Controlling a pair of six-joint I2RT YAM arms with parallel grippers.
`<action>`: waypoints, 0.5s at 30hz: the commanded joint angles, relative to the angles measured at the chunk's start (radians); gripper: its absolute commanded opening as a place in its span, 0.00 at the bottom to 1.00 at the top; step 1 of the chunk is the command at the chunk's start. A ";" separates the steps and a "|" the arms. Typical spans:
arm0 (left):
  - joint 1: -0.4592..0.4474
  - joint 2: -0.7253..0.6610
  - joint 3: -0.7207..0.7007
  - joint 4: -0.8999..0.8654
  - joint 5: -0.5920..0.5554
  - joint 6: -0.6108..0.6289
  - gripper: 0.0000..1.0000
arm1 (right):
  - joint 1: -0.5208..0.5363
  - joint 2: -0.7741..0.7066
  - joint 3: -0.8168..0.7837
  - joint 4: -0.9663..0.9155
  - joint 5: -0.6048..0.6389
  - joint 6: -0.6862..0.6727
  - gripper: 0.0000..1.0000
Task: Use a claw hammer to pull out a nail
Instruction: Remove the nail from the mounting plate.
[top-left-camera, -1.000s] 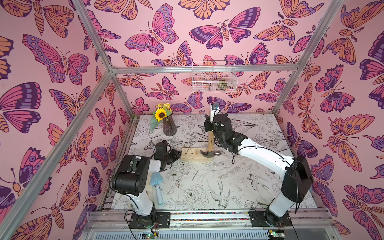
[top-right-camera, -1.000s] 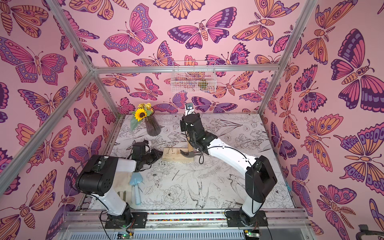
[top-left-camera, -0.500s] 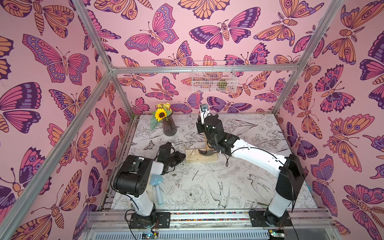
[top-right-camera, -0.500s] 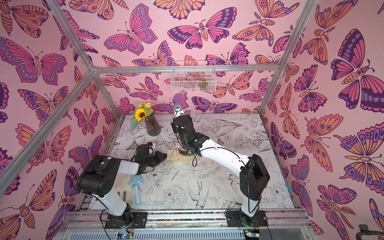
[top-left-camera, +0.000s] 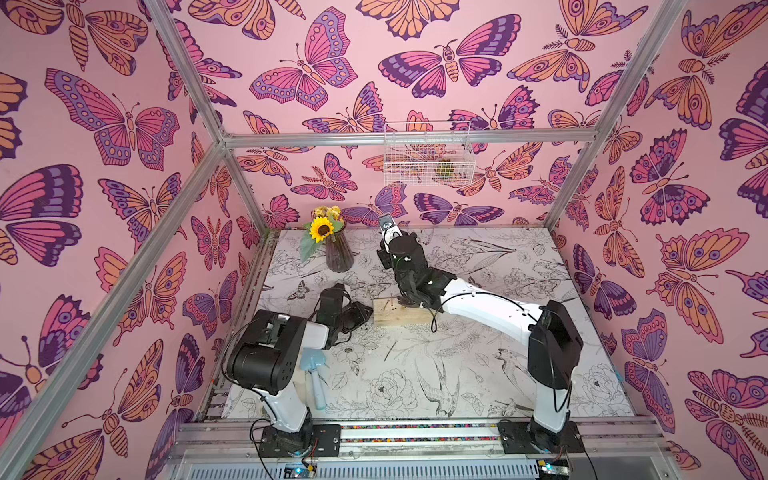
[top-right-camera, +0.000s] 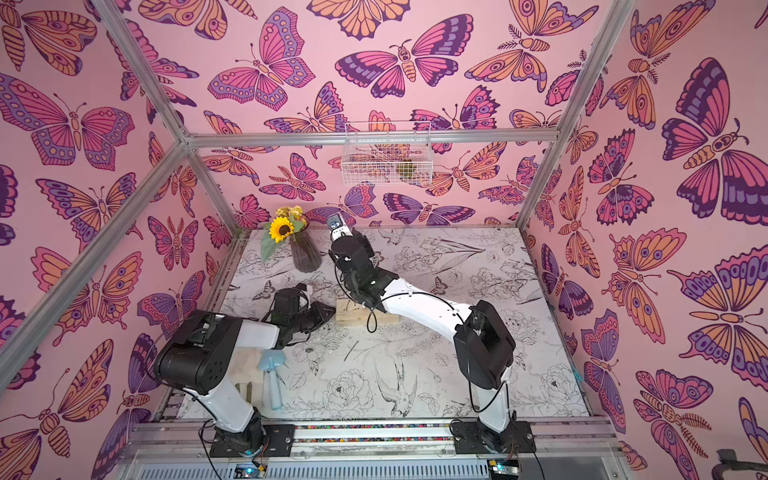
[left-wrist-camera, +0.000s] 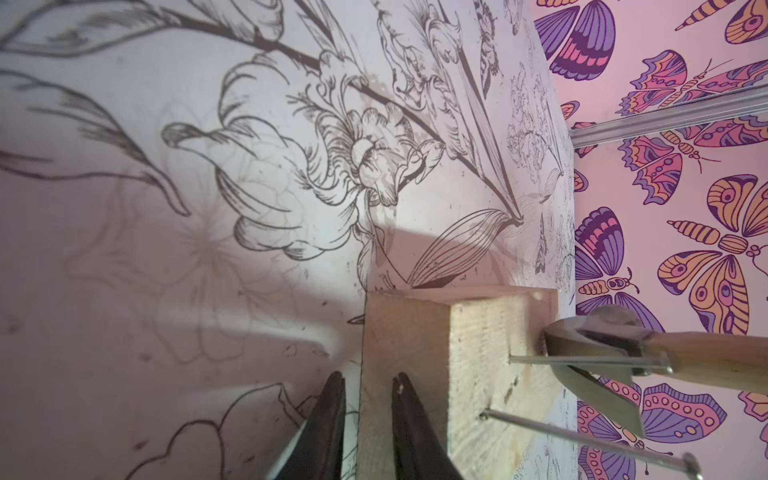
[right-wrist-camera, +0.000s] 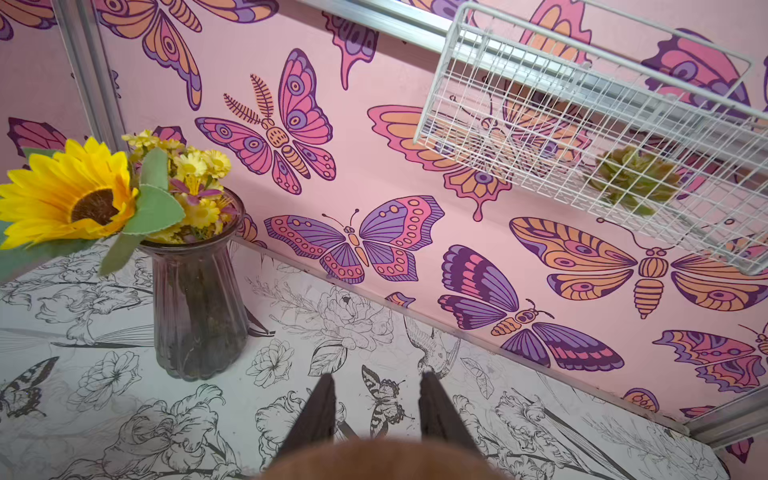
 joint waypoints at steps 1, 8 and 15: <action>-0.007 0.012 0.019 0.017 0.026 0.000 0.25 | 0.024 -0.007 0.097 0.117 0.053 -0.081 0.00; -0.008 0.009 0.025 0.021 0.028 -0.002 0.30 | 0.046 0.050 0.150 0.133 0.092 -0.134 0.00; -0.008 0.015 0.036 0.021 0.035 0.002 0.32 | 0.052 0.064 0.161 0.139 0.109 -0.131 0.00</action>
